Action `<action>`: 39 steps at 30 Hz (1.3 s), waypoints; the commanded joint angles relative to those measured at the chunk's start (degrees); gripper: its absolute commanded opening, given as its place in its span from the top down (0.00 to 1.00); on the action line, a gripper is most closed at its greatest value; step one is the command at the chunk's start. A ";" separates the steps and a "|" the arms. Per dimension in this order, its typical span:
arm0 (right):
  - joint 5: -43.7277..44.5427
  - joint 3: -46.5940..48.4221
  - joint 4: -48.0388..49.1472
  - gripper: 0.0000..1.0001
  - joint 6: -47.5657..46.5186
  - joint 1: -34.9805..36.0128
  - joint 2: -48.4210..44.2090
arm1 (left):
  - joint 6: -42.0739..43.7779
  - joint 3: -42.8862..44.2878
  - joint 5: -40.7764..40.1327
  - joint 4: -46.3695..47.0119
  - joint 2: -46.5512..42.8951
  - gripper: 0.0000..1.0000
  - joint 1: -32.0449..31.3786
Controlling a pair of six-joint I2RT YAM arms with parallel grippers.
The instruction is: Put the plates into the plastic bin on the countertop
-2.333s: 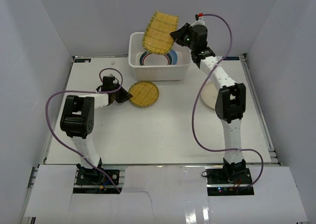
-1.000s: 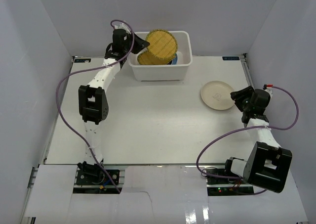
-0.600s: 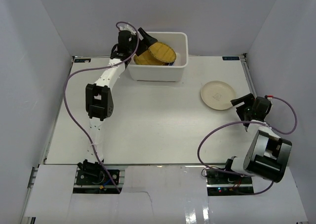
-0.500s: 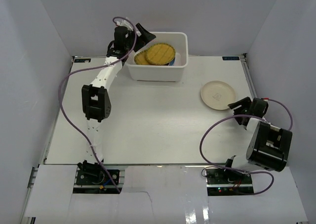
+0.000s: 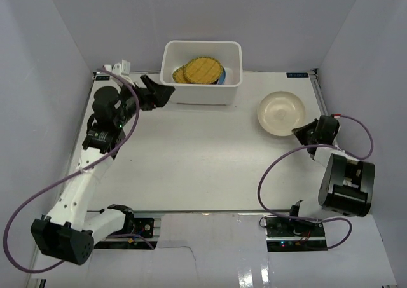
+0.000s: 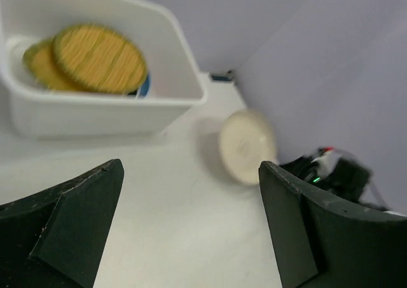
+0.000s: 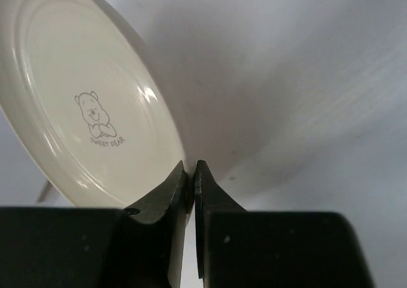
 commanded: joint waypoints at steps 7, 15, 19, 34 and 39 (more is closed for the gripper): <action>6.31 23.17 0.52 0.92 -5.12 13.41 -15.63 | 9.72 -30.00 -3.13 -15.67 -20.52 0.02 -0.24; 13.69 54.86 -4.57 0.92 -9.53 31.61 10.17 | 11.65 -33.88 -3.04 -14.36 -24.84 0.02 -3.40; 15.19 70.37 -11.77 0.92 -9.27 34.95 24.00 | 12.01 -33.97 -3.48 -14.01 -25.54 0.02 -5.07; 13.88 79.22 -17.50 0.04 -12.51 38.03 24.67 | 12.18 -31.86 -7.17 -14.62 -26.42 0.02 -5.87; 13.35 45.58 -8.29 0.10 -18.49 39.79 -0.63 | 10.87 -25.11 -6.47 -14.71 -24.14 0.02 -5.87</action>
